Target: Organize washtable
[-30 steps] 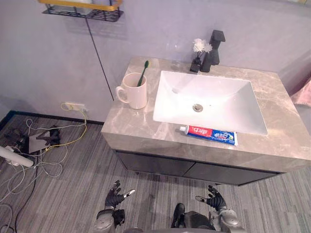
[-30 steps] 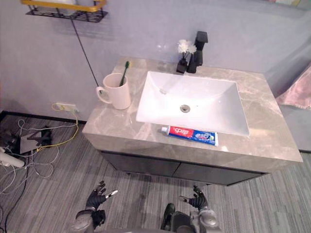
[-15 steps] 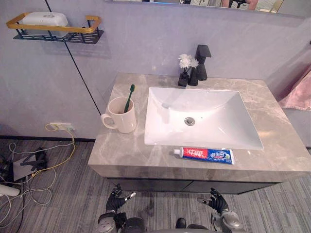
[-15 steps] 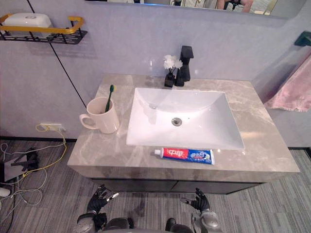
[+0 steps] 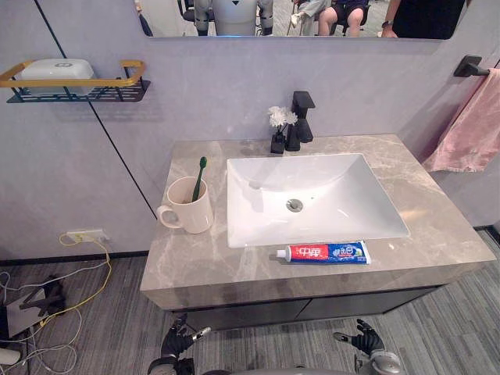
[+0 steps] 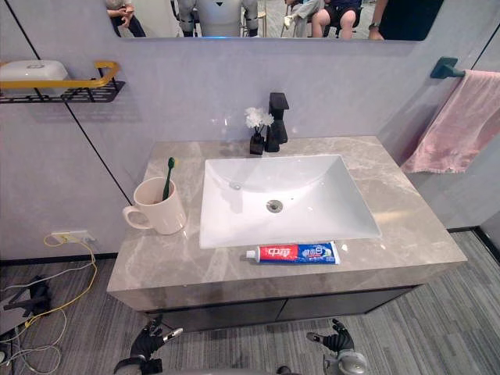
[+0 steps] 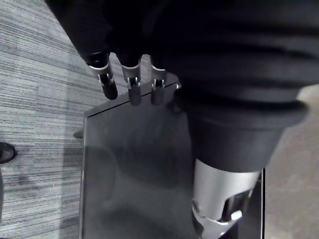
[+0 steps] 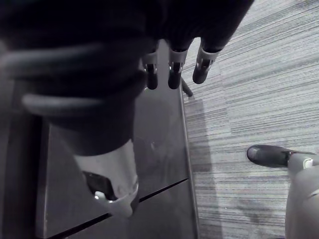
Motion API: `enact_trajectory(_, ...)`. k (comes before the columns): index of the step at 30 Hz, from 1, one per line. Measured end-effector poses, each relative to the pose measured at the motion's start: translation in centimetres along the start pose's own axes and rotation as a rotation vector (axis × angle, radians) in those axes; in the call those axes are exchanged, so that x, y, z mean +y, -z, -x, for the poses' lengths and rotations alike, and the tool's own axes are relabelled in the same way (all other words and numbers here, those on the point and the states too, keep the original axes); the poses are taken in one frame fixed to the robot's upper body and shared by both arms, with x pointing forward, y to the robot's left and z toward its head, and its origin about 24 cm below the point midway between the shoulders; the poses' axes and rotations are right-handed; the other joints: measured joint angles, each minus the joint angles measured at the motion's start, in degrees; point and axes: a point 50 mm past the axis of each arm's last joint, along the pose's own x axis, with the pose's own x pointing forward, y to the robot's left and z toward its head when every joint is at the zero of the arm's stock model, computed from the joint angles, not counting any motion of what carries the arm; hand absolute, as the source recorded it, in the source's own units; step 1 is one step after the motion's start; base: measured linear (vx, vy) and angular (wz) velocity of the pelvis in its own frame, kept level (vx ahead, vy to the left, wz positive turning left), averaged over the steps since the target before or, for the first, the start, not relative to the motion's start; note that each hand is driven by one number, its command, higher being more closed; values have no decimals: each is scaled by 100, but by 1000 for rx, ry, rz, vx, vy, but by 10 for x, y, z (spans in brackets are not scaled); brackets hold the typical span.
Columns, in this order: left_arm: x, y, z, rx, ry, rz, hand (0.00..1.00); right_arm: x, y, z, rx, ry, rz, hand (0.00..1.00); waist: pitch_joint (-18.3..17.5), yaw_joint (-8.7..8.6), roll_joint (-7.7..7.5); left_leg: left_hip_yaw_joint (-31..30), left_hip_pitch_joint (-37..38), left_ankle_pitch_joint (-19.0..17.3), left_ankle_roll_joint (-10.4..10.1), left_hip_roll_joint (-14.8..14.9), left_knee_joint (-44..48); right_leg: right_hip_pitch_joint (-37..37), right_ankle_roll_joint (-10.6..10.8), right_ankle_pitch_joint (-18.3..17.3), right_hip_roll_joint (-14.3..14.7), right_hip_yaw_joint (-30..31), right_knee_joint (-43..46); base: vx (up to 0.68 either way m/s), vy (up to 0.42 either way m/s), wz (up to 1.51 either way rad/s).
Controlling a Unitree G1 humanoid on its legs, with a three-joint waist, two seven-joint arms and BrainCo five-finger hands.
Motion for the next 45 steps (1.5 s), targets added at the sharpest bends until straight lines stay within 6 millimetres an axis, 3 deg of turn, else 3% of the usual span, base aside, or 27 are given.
enact_trajectory(7,-1,4,0,22,2,-5,0,0,4,0,16,0,-7,0,8,-5,11,-60,-26,66,6,-1,-50,2,1,0,-27,-132,-4,-1,-1,7)
enact_trajectory(14,-6,12,-2,73,5,-32,0,-2,25,5,98,39,-147,0,45,7,83,-126,-54,220,-5,0,-228,38,40,40,-98,-351,-109,-27,-15,13)
enact_trajectory(20,-5,13,-4,88,-12,-38,0,-8,28,6,105,78,-197,0,97,-2,121,-250,-29,234,-28,12,-239,182,48,54,-84,-486,-219,-17,-20,11)
enact_trajectory(23,3,13,-4,87,-41,-24,0,-13,26,5,99,96,-213,0,102,6,119,-288,-41,235,-30,8,-246,200,48,53,-85,-517,-234,0,-13,6)
enact_trajectory(26,39,2,-6,58,-157,17,0,-24,21,3,82,120,-214,0,113,7,116,-415,-101,246,-45,-7,-239,207,51,48,-95,-627,-233,-5,-7,16)
enact_trajectory(27,65,-9,-6,21,-239,30,0,-29,17,2,69,127,-207,0,127,16,110,-455,-115,260,-59,-9,-240,213,53,43,-94,-667,-231,-11,-8,19)
enact_trajectory(28,76,-14,-5,3,-270,33,0,-31,15,2,63,130,-204,0,128,15,111,-470,-120,263,-63,-9,-239,214,54,41,-94,-682,-229,-10,-11,21)
enact_trajectory(30,108,-43,-1,-108,-372,37,0,-38,12,2,46,142,-205,0,134,25,119,-644,-145,286,-67,-31,-231,257,61,-26,-111,-863,-178,-7,-16,35)
enact_trajectory(33,122,-82,6,-281,-433,44,0,-43,14,3,39,150,-208,0,146,130,140,-769,-168,292,-73,-55,-221,348,71,-80,-125,-1029,-165,-24,-12,35)
enact_trajectory(34,124,-104,11,-379,-445,47,0,-44,15,4,35,153,-207,0,145,181,145,-846,-202,294,-75,-64,-218,352,69,-95,-128,-1097,-165,-27,-10,31)
enact_trajectory(36,124,-136,22,-527,-463,44,0,-46,14,6,20,156,-205,0,160,301,171,-944,-228,312,-78,-87,-217,356,66,-120,-140,-1213,-154,12,-3,32)
enact_trajectory(40,120,-196,59,-842,-513,21,0,-48,15,7,14,164,-214,0,183,332,244,-1137,-296,329,-63,-132,-147,400,78,-138,-160,-1421,-153,17,11,25)
enact_trajectory(43,100,-230,89,-1058,-499,-7,0,-49,18,8,22,165,-220,0,173,332,270,-1251,-379,328,-64,-175,-93,392,77,-175,-183,-1525,-134,2,18,24)
enact_trajectory(45,69,-253,112,-1239,-419,-56,0,-45,23,9,35,147,-231,0,172,332,275,-1338,-423,326,-65,-195,-19,393,82,-228,-199,-1581,-52,1,20,22)
